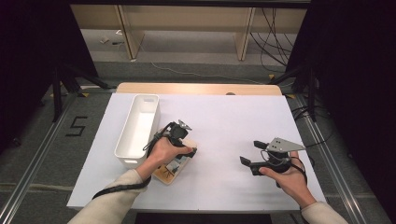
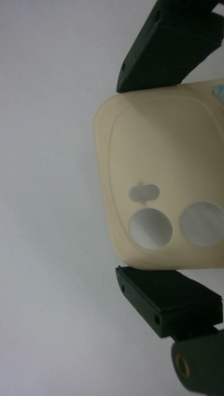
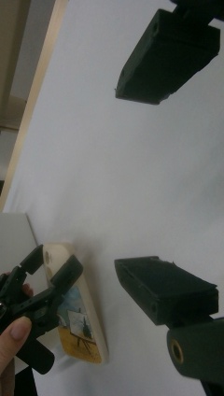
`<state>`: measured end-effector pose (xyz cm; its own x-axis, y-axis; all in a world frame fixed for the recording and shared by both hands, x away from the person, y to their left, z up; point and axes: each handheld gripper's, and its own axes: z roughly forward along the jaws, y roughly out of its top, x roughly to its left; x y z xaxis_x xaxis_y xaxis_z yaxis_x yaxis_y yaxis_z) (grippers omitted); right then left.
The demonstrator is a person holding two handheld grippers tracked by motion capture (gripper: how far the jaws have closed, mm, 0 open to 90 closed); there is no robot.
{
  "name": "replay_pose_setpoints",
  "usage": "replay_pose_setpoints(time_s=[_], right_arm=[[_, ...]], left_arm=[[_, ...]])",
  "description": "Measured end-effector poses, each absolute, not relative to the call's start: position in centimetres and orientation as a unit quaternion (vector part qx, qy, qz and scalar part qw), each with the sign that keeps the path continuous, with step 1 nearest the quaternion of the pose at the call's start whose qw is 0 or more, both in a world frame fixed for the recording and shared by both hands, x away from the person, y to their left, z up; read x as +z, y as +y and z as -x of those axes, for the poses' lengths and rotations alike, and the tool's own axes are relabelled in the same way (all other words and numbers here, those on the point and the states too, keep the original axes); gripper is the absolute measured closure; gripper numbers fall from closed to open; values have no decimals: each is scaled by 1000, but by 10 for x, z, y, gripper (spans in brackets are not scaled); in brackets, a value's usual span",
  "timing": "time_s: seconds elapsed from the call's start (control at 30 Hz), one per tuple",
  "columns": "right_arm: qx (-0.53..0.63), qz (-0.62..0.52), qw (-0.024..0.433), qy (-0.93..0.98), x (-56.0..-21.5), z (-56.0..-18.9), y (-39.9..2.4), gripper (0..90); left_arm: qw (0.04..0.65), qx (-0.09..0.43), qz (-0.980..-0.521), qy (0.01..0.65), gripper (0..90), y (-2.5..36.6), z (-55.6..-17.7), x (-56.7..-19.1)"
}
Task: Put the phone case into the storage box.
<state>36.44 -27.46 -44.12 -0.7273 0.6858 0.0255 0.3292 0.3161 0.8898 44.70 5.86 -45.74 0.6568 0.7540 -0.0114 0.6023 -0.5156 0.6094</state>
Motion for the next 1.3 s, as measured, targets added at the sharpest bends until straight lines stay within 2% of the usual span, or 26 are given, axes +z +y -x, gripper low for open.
replay_pose_setpoints(time_s=[0.83,1.3], right_arm=[[490,-322,184,789,-441,-364,-275,161],[490,-322,184,789,-441,-364,-275,161]], left_arm=[[386,190,-806,407,107,60,-443,-424],[414,211,-786,407,109,63,-442,-410]])
